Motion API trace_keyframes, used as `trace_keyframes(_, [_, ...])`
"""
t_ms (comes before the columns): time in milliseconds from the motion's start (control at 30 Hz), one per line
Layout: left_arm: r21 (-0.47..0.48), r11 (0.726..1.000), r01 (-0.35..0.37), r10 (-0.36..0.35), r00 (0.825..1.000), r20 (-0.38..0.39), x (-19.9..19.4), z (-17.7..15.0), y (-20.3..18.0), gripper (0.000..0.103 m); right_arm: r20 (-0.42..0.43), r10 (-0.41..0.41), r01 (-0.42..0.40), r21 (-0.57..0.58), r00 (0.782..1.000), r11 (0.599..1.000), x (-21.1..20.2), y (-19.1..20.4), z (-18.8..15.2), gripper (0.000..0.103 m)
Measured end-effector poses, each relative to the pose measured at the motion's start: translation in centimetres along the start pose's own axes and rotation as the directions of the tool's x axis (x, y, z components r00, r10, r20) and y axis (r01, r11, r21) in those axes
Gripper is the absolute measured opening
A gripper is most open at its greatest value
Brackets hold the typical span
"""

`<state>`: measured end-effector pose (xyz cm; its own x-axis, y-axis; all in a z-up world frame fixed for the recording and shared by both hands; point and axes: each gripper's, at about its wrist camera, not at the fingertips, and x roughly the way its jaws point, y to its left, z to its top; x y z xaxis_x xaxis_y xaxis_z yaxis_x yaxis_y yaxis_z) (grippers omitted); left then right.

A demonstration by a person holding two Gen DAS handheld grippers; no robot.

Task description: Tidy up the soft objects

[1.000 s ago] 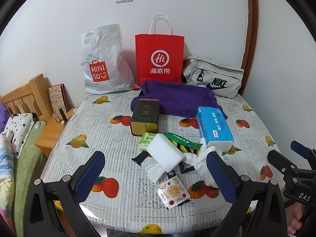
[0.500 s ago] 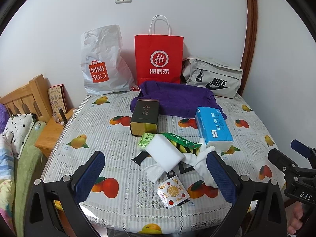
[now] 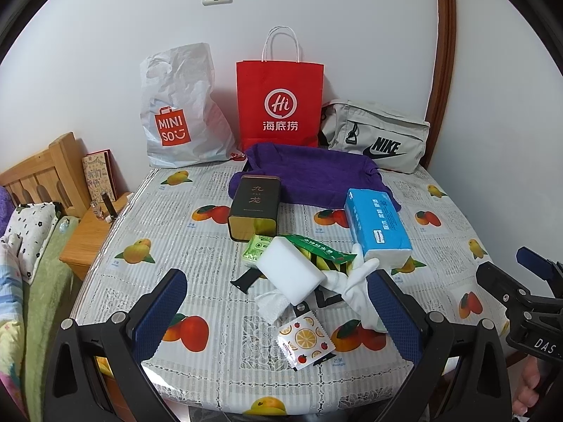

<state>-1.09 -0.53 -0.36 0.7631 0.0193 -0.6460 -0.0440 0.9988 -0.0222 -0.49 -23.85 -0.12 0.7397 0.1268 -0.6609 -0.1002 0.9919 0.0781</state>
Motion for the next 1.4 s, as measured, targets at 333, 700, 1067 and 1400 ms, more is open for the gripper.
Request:
trace_keyframes(333, [0.002,1.0,0.007,-0.007,1.0,0.0,-0.2,0.0,-0.3,0.103,0.003,0.004,-0.004,0.003,1.0,1.0,-0.2,0.0,0.0,0.103])
trace_keyframes(700, [0.003,1.0,0.01,-0.01,1.0,0.0,-0.2,0.0,-0.2,0.103,0.004,0.005,-0.005,0.003,1.0,1.0,-0.3,-0.1,0.0,0.103])
trace_keyframes(1067, [0.002,1.0,0.009,-0.009,1.0,0.0,-0.2,0.0,-0.1,0.103,0.003,0.007,-0.007,0.001,1.0,1.0,-0.2,0.1,-0.1,0.103])
trace_keyframes(1400, [-0.028,0.999,0.038,-0.04,0.997,-0.064,3.1,-0.6,1.0,0.103,-0.011,0.01,-0.01,0.0,1.0,1.0,1.2,-0.1,-0.6,0.103])
